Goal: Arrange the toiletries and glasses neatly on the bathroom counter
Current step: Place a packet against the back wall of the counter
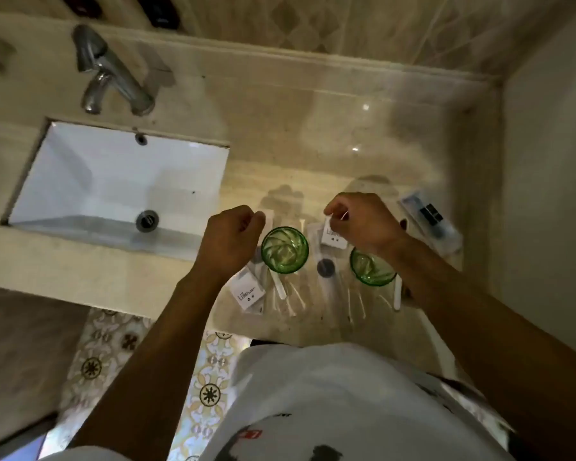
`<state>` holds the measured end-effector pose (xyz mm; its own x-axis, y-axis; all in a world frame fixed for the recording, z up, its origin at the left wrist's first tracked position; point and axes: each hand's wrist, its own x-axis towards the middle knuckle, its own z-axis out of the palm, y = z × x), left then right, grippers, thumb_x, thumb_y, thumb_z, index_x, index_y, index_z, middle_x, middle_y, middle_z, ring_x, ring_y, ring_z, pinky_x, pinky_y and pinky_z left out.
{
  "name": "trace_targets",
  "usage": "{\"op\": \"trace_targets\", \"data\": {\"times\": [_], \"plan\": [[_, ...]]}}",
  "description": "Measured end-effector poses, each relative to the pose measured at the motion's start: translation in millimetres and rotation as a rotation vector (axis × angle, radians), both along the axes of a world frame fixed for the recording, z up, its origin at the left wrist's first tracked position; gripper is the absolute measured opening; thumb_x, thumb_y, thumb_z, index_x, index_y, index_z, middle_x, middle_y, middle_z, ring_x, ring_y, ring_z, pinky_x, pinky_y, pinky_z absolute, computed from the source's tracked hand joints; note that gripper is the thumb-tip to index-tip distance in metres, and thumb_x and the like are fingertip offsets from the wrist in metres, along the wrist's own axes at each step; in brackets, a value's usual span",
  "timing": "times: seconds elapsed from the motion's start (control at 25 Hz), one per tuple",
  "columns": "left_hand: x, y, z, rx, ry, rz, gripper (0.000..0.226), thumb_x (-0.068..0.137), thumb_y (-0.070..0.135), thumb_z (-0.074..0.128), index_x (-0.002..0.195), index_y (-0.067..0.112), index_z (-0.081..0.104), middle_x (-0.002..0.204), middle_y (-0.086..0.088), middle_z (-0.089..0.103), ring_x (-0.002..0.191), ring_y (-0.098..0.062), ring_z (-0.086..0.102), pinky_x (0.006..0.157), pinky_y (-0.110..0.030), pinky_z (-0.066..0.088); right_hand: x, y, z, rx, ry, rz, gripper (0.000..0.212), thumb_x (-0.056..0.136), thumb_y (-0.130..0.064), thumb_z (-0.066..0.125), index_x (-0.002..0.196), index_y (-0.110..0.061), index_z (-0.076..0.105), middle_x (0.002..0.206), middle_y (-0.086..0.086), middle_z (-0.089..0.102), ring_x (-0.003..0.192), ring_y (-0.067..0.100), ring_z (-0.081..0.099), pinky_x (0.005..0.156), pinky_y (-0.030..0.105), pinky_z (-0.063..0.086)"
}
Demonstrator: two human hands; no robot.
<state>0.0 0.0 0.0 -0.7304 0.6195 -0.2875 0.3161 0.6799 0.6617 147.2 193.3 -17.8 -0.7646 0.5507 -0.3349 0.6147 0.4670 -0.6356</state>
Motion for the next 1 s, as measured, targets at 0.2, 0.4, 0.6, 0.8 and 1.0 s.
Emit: {"op": "trace_targets", "data": {"times": [0.2, 0.4, 0.6, 0.8, 1.0], "plan": [[-3.8, 14.8, -5.5, 0.017, -0.029, -0.054, 0.018, 0.094, 0.023, 0.059, 0.087, 0.011, 0.069, 0.077, 0.003, 0.068, 0.066, -0.005, 0.057, 0.061, -0.006, 0.038, -39.9, 14.9, -41.1, 0.044, -0.372, 0.41, 0.024, 0.086, -0.016, 0.066, 0.109, -0.02, 0.073, 0.113, 0.001, 0.068, 0.104, 0.02, 0.063, 0.084, 0.024, 0.046], [-11.0, 63.7, -24.7, -0.074, -0.068, -0.32, 0.017, 0.091, 0.022, 0.064, 0.099, 0.013, 0.075, 0.095, -0.001, 0.074, 0.084, -0.012, 0.064, 0.075, -0.023, 0.046, -33.3, 41.9, -57.0, 0.116, -0.497, 0.4, 0.011, 0.083, -0.019, 0.062, 0.084, -0.022, 0.073, 0.1, 0.005, 0.075, 0.09, 0.022, 0.068, 0.082, 0.036, 0.057], [-6.2, 122.8, -66.6, -0.367, -0.038, -0.717, 0.034, 0.086, 0.03, 0.072, 0.117, 0.015, 0.066, 0.116, -0.006, 0.067, 0.107, -0.023, 0.061, 0.082, -0.027, 0.042, -25.6, 52.9, -56.0, 0.168, -0.499, 0.361, 0.017, 0.083, -0.019, 0.066, 0.097, -0.024, 0.073, 0.109, 0.005, 0.071, 0.106, 0.027, 0.062, 0.091, 0.036, 0.051], [3.4, 144.1, -91.2, -0.431, 0.177, -0.901, 0.034, 0.082, 0.036, 0.074, 0.105, 0.015, 0.062, 0.107, -0.009, 0.059, 0.099, -0.028, 0.059, 0.069, -0.031, 0.039, -24.0, 42.7, -61.3, 0.32, -0.528, 0.418, 0.024, 0.083, -0.034, 0.062, 0.103, -0.024, 0.071, 0.106, 0.006, 0.067, 0.108, 0.029, 0.054, 0.089, 0.04, 0.038], [0.1, 150.1, -100.7, -0.479, 0.055, -0.817, 0.021, 0.08, 0.027, 0.078, 0.089, 0.008, 0.075, 0.093, -0.013, 0.069, 0.088, -0.03, 0.064, 0.066, -0.031, 0.044, -22.0, 39.0, -63.5, 0.328, -0.525, 0.429, 0.026, 0.086, -0.037, 0.06, 0.104, -0.022, 0.071, 0.109, 0.007, 0.065, 0.112, 0.031, 0.052, 0.092, 0.041, 0.035]]}}
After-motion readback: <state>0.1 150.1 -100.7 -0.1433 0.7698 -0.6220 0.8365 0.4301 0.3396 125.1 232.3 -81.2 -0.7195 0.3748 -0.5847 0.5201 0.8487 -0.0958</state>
